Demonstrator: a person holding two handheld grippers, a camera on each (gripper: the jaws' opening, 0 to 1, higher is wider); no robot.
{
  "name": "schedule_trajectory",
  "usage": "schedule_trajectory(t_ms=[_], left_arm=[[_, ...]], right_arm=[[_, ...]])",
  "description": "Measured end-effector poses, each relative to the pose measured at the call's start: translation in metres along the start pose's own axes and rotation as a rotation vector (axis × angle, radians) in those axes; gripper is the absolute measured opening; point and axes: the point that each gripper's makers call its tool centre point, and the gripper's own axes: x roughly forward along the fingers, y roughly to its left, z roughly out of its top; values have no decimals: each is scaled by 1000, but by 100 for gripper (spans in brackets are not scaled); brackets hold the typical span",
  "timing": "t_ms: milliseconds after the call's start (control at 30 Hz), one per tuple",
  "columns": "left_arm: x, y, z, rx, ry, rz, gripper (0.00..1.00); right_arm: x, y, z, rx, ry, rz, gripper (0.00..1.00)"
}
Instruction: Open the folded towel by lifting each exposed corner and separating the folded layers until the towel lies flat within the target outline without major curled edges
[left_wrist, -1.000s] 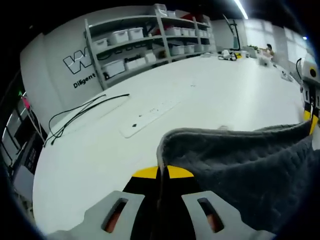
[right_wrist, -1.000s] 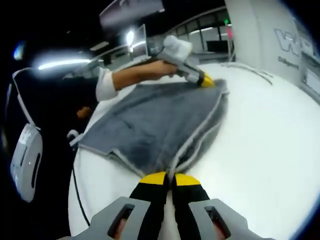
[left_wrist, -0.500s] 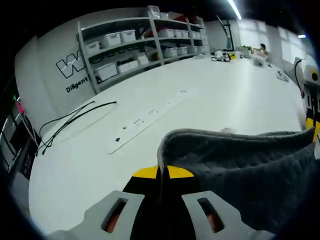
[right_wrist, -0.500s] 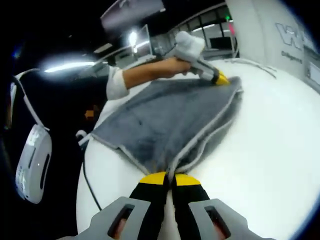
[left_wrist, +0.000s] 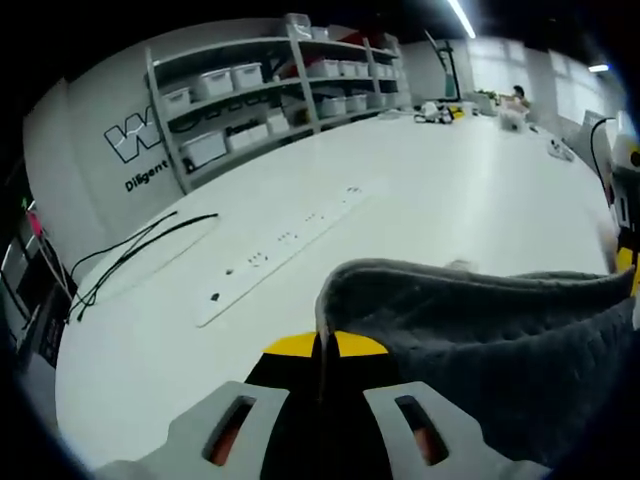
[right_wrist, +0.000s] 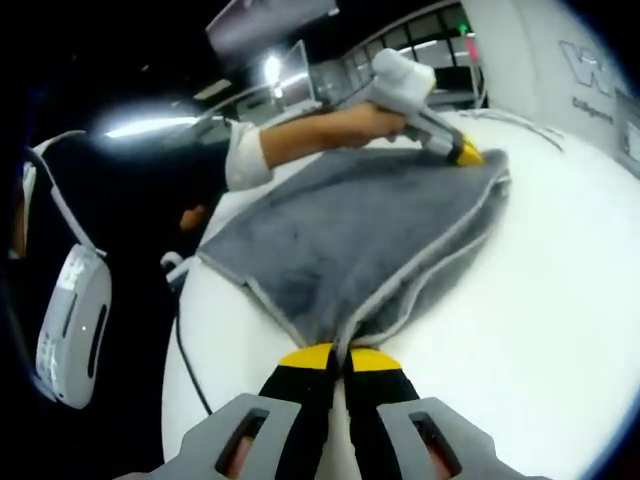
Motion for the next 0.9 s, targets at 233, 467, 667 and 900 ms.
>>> schedule_trajectory(t_ms=[233, 467, 667, 900], left_arm=[[6, -9, 7, 6, -10, -21, 4], [10, -15, 11, 7, -19, -42, 4], [13, -29, 16, 11, -26, -72, 4], [16, -37, 20, 15, -31, -93, 4]], right_arm=[[3, 11, -2, -3, 11, 52, 0], [3, 16, -4, 5, 19, 84, 0], [5, 29, -5, 9, 27, 163, 0], [6, 34, -6, 3, 36, 188, 0]])
